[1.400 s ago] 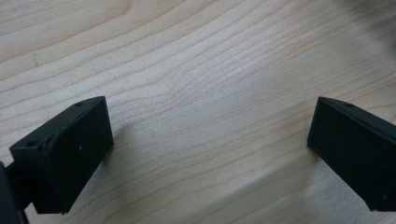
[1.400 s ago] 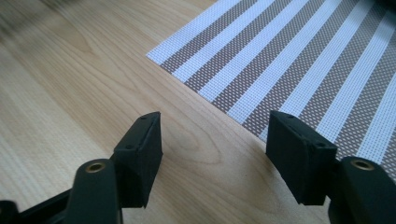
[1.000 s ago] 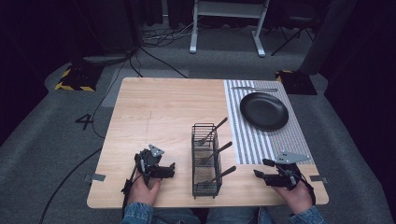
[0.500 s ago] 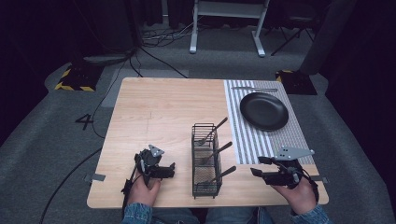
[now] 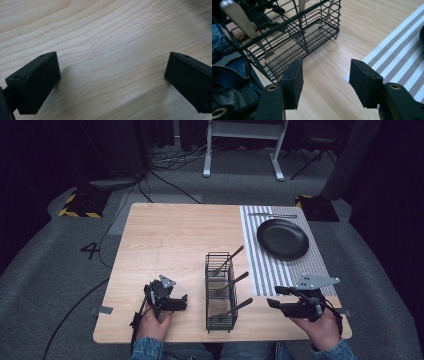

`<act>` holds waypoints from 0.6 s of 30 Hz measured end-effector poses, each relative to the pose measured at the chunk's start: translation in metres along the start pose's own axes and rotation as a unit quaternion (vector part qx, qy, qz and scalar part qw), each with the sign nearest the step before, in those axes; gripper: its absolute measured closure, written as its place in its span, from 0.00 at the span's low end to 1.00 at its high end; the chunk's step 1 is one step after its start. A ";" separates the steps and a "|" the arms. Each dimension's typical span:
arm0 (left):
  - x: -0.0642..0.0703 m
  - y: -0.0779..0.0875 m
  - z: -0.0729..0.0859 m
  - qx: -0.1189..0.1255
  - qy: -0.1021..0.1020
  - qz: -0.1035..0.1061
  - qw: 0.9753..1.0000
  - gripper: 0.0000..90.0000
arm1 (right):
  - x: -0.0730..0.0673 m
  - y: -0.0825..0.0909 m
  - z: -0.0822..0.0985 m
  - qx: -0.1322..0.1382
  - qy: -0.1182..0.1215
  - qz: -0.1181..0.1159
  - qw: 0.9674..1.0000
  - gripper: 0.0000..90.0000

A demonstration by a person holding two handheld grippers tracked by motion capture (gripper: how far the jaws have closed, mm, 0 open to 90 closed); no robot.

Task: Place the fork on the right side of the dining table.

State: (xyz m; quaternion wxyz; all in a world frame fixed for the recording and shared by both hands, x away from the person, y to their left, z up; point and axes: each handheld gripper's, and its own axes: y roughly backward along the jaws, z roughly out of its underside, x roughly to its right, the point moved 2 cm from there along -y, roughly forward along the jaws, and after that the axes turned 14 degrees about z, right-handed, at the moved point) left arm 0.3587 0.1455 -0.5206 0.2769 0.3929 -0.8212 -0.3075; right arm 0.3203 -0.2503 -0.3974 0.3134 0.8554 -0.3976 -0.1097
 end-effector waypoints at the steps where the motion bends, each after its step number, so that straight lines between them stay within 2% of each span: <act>1: 0.000 0.000 0.000 0.000 0.000 0.000 1.000 0.00 | 0.000 0.000 0.000 0.000 0.000 0.000 1.000 0.50; 6: 0.000 0.000 0.000 0.000 0.000 0.000 1.000 0.00 | -0.007 0.006 -0.008 0.003 0.004 -0.015 1.000 0.51; 8: 0.000 0.000 0.000 0.000 0.000 0.000 1.000 0.00 | -0.014 0.010 -0.013 0.006 0.008 -0.031 0.999 0.52; 9: 0.000 0.000 0.000 0.000 0.000 0.000 1.000 0.00 | -0.014 0.010 -0.013 0.006 0.008 -0.031 0.999 0.52; 10: 0.000 0.000 0.000 0.000 0.000 0.000 1.000 0.00 | -0.020 0.013 -0.017 0.010 0.011 -0.044 0.999 0.52; 16: 0.000 0.000 0.000 0.000 0.000 0.000 1.000 0.00 | -0.031 0.015 -0.025 0.018 0.019 -0.071 0.997 0.53; 17: 0.000 0.000 0.000 0.000 0.000 0.000 1.000 0.00 | -0.034 0.014 -0.027 0.017 0.017 -0.087 0.996 0.54; 18: 0.000 0.000 0.000 0.000 0.000 0.000 1.000 0.00 | -0.035 0.012 -0.028 0.016 0.017 -0.091 0.996 0.54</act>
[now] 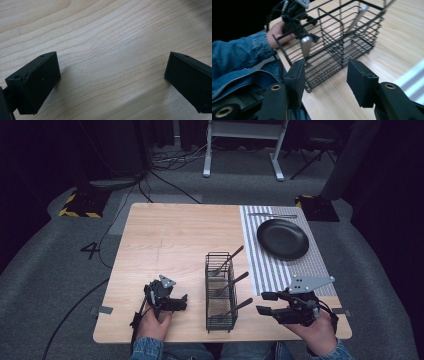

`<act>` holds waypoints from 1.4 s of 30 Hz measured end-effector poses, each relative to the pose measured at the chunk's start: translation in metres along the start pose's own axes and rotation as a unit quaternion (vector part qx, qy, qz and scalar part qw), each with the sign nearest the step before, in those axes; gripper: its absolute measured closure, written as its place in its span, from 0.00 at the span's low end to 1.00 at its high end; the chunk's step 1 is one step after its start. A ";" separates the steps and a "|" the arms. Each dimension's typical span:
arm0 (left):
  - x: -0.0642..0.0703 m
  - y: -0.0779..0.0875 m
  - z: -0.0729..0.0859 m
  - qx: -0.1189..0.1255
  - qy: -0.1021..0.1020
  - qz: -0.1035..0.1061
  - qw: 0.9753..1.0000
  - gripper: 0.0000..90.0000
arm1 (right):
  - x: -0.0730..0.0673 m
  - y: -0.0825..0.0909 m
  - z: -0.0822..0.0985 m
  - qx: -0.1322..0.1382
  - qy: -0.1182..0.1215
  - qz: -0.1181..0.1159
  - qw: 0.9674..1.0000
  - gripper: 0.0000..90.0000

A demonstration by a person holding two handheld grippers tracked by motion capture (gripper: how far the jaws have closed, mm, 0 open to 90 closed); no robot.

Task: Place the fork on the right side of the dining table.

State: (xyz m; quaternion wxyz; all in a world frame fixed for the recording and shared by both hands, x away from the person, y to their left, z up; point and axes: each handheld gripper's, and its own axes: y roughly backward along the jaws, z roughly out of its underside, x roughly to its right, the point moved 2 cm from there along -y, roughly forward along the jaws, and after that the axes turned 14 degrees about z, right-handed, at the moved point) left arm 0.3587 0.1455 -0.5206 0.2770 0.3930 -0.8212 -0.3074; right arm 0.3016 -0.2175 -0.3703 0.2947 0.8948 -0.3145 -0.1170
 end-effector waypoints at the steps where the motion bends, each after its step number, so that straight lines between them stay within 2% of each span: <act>1: 0.000 0.000 0.000 0.000 0.000 0.000 1.000 0.00 | -0.001 -0.002 -0.001 -0.001 0.000 -0.003 1.000 0.55; 10: 0.000 0.000 0.000 0.000 0.001 0.000 1.000 0.00 | -0.010 -0.010 -0.011 -0.004 0.009 -0.020 1.000 0.58; 23: 0.000 0.000 0.000 0.000 0.000 0.000 1.000 0.00 | -0.015 -0.017 -0.020 -0.026 0.006 -0.041 0.999 0.80; 25: 0.000 0.000 0.000 0.000 0.000 0.000 1.000 0.00 | -0.017 -0.017 -0.021 -0.028 0.013 -0.036 0.999 0.86; 36: 0.000 0.000 0.000 0.001 0.000 0.000 1.000 0.00 | -0.023 -0.013 -0.026 -0.028 0.032 -0.027 0.999 0.89; 40: 0.000 0.000 0.000 0.000 -0.001 0.000 1.000 0.00 | -0.023 -0.011 -0.029 -0.022 0.037 -0.022 0.999 0.96; 42: 0.000 0.000 0.000 0.000 -0.001 0.000 1.000 0.00 | -0.023 -0.010 -0.029 -0.020 0.038 -0.024 0.999 0.96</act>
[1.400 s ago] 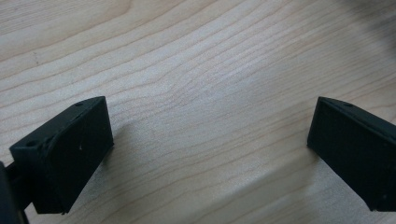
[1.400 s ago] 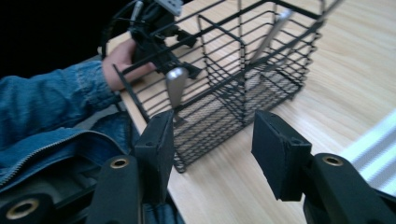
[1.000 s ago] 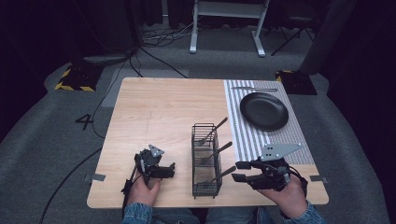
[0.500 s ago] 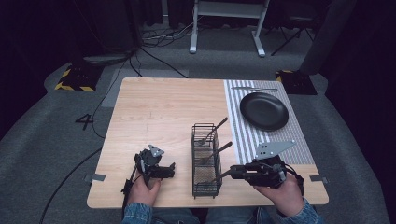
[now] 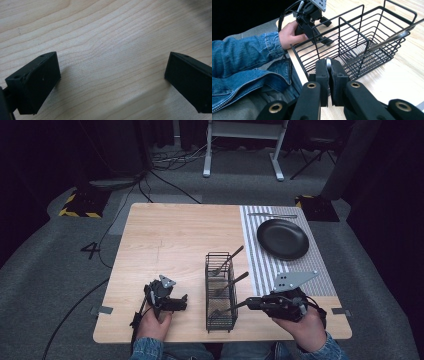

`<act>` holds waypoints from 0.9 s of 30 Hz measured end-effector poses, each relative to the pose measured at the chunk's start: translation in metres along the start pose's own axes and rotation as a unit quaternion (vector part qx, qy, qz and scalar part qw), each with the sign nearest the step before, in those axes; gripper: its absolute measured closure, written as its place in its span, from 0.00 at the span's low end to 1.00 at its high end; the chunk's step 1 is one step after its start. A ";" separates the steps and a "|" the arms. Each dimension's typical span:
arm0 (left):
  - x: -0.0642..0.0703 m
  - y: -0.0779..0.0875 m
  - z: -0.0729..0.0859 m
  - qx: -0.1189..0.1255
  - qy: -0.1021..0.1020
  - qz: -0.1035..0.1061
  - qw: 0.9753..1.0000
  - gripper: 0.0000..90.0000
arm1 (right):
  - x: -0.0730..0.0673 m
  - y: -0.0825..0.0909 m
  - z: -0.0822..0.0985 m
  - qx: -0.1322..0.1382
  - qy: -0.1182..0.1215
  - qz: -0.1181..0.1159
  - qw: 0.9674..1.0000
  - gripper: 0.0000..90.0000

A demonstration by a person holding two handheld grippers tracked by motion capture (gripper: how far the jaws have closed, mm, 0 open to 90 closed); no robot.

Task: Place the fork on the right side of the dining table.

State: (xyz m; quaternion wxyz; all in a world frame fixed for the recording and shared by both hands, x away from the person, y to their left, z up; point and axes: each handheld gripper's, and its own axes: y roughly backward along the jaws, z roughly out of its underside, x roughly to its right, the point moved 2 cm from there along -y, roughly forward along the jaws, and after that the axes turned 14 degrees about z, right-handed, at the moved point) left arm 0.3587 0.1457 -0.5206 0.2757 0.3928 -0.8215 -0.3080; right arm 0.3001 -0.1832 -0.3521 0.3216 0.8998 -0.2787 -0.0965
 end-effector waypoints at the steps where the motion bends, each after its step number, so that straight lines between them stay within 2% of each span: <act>1: 0.000 0.000 0.000 -0.001 0.000 0.000 1.000 0.00 | 0.000 0.000 -0.001 -0.002 0.001 0.003 1.000 0.96; 13: 0.000 0.000 0.000 0.000 0.001 -0.001 1.000 0.00 | -0.001 0.001 -0.005 0.006 0.002 0.004 1.000 0.97; 20: 0.000 0.000 0.000 0.000 0.001 -0.001 1.000 0.00 | 0.004 0.014 -0.011 0.033 -0.010 0.004 0.999 0.97; 27: 0.000 0.000 0.000 0.000 0.002 -0.002 1.000 0.00 | 0.008 0.025 -0.015 0.049 -0.018 0.006 0.999 0.97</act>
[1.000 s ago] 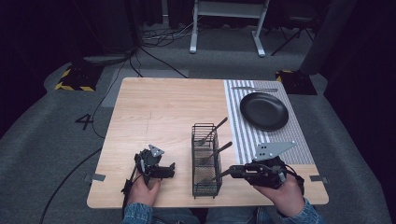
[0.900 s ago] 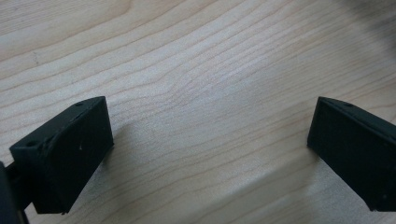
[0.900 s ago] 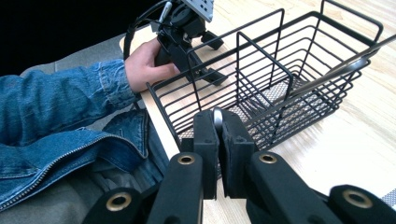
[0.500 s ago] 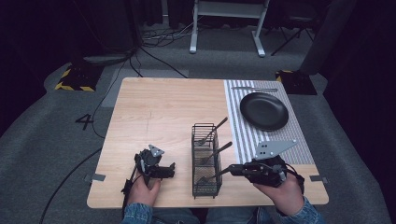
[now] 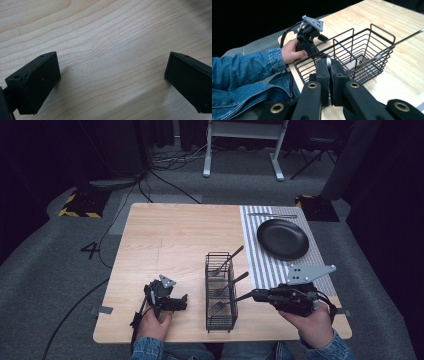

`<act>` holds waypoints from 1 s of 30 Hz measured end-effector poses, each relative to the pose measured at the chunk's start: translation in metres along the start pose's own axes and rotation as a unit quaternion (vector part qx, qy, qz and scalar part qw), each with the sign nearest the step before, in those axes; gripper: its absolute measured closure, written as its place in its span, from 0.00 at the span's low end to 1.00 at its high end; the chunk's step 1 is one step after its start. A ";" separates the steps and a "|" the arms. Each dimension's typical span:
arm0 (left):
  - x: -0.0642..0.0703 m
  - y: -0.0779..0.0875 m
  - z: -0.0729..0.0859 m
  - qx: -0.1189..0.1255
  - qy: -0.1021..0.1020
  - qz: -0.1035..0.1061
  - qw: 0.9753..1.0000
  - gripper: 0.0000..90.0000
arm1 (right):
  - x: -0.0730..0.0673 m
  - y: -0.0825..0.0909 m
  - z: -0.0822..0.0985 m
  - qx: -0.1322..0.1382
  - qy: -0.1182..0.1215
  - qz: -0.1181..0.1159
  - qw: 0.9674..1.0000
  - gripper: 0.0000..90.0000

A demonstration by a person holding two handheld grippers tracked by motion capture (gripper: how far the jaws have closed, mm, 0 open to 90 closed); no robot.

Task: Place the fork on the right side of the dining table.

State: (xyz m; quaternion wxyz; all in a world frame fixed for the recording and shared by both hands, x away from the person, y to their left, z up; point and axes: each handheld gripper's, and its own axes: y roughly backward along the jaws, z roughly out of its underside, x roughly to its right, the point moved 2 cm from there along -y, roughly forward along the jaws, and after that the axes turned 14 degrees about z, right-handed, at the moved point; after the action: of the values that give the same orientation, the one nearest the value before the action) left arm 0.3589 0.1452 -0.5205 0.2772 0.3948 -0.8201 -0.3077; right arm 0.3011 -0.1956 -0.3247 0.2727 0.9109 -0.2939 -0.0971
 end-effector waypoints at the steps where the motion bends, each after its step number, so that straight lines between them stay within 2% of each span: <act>1: 0.000 0.000 0.000 0.000 0.000 0.000 1.000 0.00 | 0.001 0.004 -0.002 0.005 0.000 0.003 1.000 0.97; 3: 0.000 0.000 0.000 0.000 0.000 0.000 1.000 0.00 | 0.002 0.005 -0.003 0.005 0.000 0.005 1.000 0.97; 15: 0.000 0.000 0.000 0.000 0.000 0.000 1.000 0.00 | 0.013 0.040 -0.014 0.046 -0.014 0.007 0.999 0.97; 30: 0.000 0.000 0.000 0.001 0.000 -0.001 1.000 0.00 | 0.026 0.069 -0.019 0.070 -0.025 0.019 0.997 0.97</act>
State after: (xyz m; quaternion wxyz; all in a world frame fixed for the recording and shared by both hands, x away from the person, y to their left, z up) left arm 0.3590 0.1451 -0.5206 0.2770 0.3956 -0.8201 -0.3069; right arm 0.2955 -0.2494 -0.2709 0.2024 0.9193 -0.3242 -0.0940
